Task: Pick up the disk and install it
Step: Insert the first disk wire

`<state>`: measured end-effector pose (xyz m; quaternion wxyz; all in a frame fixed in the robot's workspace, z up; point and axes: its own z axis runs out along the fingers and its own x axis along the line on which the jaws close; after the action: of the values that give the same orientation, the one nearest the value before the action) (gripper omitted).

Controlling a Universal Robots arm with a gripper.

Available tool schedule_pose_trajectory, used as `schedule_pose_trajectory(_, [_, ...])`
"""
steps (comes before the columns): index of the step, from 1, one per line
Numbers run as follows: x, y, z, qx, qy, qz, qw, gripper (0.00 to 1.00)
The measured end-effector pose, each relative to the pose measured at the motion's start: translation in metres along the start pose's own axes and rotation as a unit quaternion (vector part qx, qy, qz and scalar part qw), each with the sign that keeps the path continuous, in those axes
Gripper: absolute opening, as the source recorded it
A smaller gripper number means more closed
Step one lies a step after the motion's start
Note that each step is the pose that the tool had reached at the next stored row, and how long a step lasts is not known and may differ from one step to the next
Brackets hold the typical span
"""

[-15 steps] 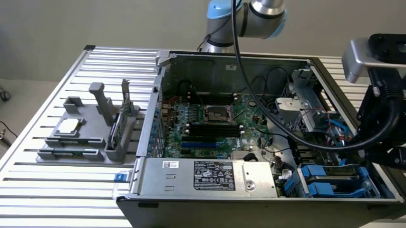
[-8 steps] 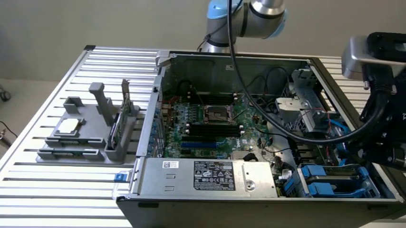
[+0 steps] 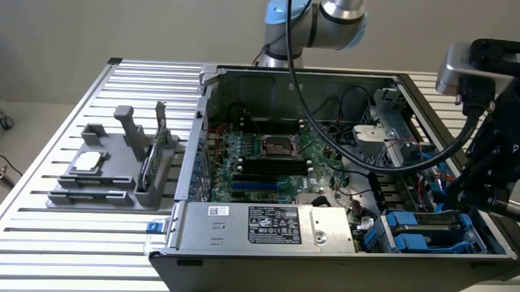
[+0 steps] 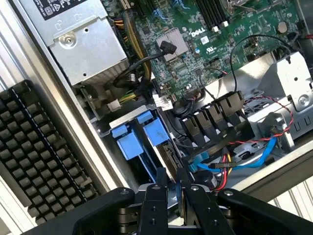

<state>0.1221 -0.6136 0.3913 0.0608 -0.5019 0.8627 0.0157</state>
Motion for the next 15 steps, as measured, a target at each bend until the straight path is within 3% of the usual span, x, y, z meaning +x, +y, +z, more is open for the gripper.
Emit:
schedule_pose_trajectory(4, [0.0001,0.0,0.0003,-0.0015,0.0035,0.026,0.9997,0.22])
schedule_pose_trajectory(11, [0.0001,0.0001,0.0011,-0.015,0.0152,0.062,0.9978,0.22])
schedule_pose_trajectory(13, [0.0002,0.0001,0.0014,-0.0169,0.0174,0.073,0.997,0.22])
schedule_pose_trajectory(15, [0.0002,0.0001,0.0018,-0.0166,0.0183,0.087,0.9959,0.22])
